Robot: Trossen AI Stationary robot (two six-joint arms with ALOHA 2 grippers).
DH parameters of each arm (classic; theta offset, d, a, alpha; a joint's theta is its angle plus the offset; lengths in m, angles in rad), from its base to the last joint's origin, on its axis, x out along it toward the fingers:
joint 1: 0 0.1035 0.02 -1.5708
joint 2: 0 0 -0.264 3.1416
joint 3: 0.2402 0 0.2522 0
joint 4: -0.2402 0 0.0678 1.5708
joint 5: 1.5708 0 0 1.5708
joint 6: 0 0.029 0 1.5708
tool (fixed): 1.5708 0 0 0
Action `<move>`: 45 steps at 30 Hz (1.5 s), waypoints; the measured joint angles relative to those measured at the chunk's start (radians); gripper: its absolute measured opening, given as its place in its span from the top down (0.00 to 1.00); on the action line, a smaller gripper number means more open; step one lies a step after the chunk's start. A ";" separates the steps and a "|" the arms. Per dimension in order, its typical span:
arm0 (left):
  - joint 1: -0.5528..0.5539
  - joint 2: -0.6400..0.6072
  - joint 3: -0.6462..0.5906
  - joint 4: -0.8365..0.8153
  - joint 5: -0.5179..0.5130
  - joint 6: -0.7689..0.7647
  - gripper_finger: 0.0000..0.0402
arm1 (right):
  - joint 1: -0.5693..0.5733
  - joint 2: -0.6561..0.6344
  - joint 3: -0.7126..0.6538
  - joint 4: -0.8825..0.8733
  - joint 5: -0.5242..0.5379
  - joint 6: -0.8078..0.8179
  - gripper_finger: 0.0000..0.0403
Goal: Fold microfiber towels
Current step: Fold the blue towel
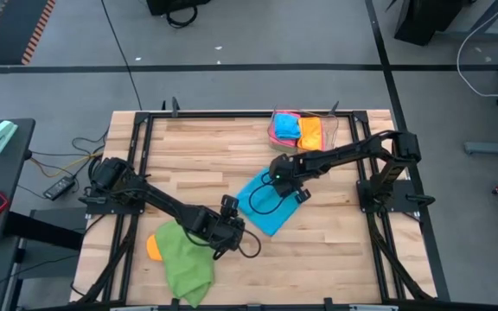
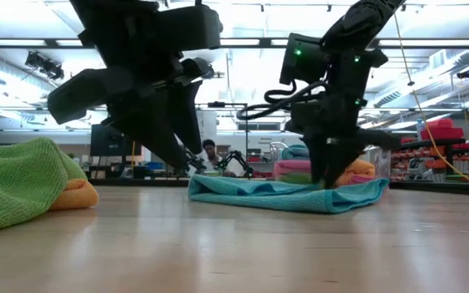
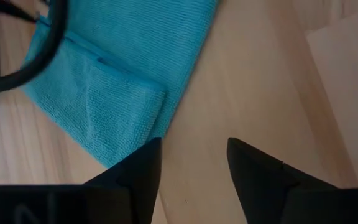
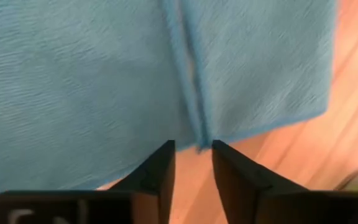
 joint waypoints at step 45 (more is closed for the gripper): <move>0.065 0.083 -0.040 -0.012 -0.009 -0.130 0.60 | 0.410 -0.106 0.001 0.200 0.299 0.763 0.66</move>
